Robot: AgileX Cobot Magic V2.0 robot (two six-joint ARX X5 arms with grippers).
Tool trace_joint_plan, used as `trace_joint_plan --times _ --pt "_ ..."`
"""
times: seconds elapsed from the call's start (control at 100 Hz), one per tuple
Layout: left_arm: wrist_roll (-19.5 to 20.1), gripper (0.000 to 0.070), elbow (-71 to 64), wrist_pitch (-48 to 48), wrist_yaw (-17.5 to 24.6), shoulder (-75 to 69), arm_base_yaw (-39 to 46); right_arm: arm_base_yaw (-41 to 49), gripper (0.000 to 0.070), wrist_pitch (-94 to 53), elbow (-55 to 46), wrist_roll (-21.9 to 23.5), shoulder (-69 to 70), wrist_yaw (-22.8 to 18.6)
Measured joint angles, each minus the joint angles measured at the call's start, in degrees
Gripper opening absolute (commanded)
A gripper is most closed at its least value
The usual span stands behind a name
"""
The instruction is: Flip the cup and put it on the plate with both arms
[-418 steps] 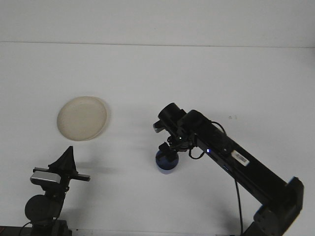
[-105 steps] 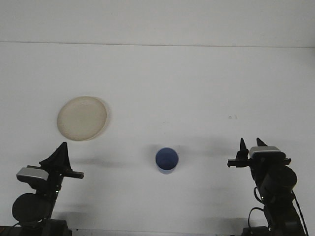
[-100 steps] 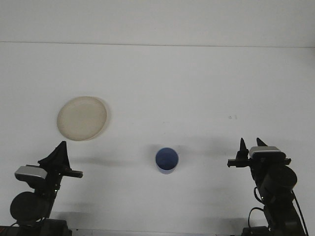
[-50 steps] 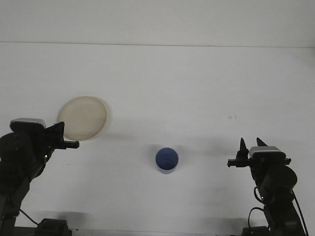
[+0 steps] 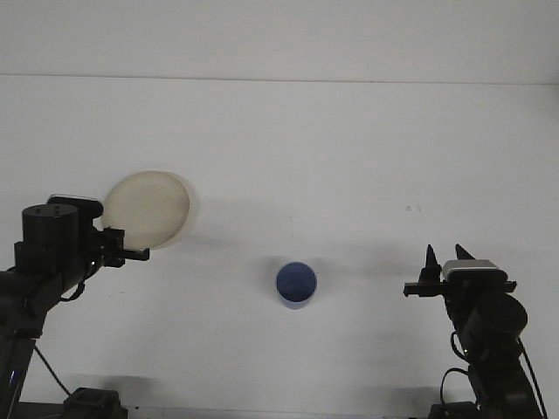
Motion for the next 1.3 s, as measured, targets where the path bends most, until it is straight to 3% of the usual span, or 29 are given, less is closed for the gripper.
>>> trace_joint_plan --times 0.3,0.36,0.48,0.54,0.89,1.3 --pt "-0.94 0.0038 0.00 -0.24 0.00 -0.02 0.00 0.00 0.0347 0.00 0.00 0.00 0.00 0.00" --pt "-1.20 0.0123 0.00 -0.24 0.00 -0.02 0.00 0.00 0.0347 0.00 0.00 0.00 0.00 0.00" --pt "-1.38 0.0365 0.00 -0.24 0.00 -0.02 0.00 0.00 0.0347 0.00 0.00 0.00 0.00 0.00" --pt "-1.36 0.0421 0.00 -0.24 0.00 -0.02 0.00 0.00 0.0347 0.00 0.00 0.00 0.00 0.00" --pt "-1.90 0.0424 0.02 -0.20 2.08 0.83 -2.05 0.00 0.0347 0.00 0.00 0.00 0.00 0.00" --pt "-5.84 0.0421 6.60 2.69 3.58 15.82 -22.10 0.00 0.0347 0.00 0.00 0.00 0.00 -0.02"
